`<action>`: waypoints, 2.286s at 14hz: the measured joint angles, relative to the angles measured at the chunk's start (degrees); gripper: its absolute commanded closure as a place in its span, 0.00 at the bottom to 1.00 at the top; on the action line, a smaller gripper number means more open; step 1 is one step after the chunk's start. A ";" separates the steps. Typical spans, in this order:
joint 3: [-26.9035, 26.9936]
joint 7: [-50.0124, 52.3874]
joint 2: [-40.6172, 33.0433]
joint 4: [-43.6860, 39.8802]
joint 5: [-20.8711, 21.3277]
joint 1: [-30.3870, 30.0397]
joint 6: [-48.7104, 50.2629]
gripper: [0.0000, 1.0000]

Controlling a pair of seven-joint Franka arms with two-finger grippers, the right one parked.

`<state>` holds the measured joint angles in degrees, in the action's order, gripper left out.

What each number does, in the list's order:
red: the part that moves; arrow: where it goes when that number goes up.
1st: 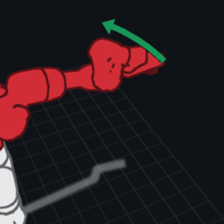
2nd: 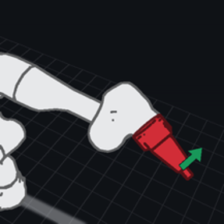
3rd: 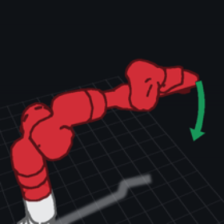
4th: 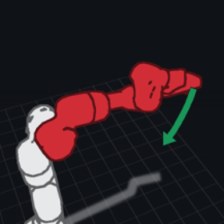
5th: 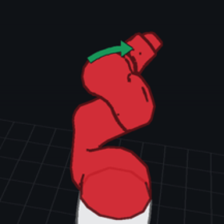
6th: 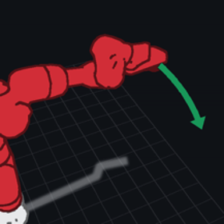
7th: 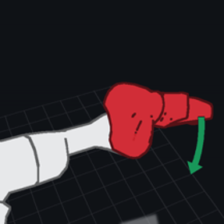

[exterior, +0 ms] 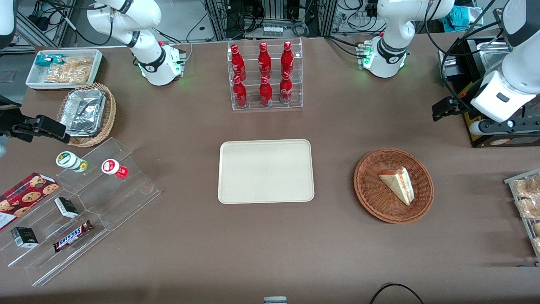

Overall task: Place sandwich from basket to tray
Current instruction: 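Move the left gripper down over the wrapped sandwich in the wicker basket and grasp it, then lift the sandwich with the left gripper and carry it over the white tray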

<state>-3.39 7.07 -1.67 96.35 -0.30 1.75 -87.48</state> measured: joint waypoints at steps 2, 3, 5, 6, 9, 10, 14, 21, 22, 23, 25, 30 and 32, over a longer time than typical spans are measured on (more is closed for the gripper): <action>0.00 -0.01 1.28 -0.18 0.30 0.03 -1.62 0.00; 0.00 -0.01 2.04 -0.20 0.30 0.08 -2.86 0.00; 0.00 -0.07 4.15 -0.16 0.30 0.21 -3.43 0.00; -0.01 -0.10 5.51 -0.01 0.30 0.35 -3.54 0.00; -0.01 -0.11 10.15 1.46 0.60 0.71 -7.77 0.00; -0.01 -0.11 11.45 2.77 0.72 0.74 -10.54 0.00; 0.08 0.44 13.65 12.17 0.77 0.73 -24.65 0.00; 0.41 25.62 13.82 22.38 0.75 0.68 -41.53 0.00; 0.41 30.41 14.20 23.27 0.73 0.69 -43.38 0.00; 0.40 35.21 14.83 23.80 0.74 0.72 -44.65 0.00; 0.36 43.38 16.41 24.14 0.74 0.86 -46.92 0.00; 0.32 49.58 20.19 24.20 0.74 0.96 -49.78 0.27; 0.31 49.85 21.69 24.19 0.74 1.00 -50.01 0.76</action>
<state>-3.08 56.92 20.03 120.54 0.45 2.74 -137.49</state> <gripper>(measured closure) 0.040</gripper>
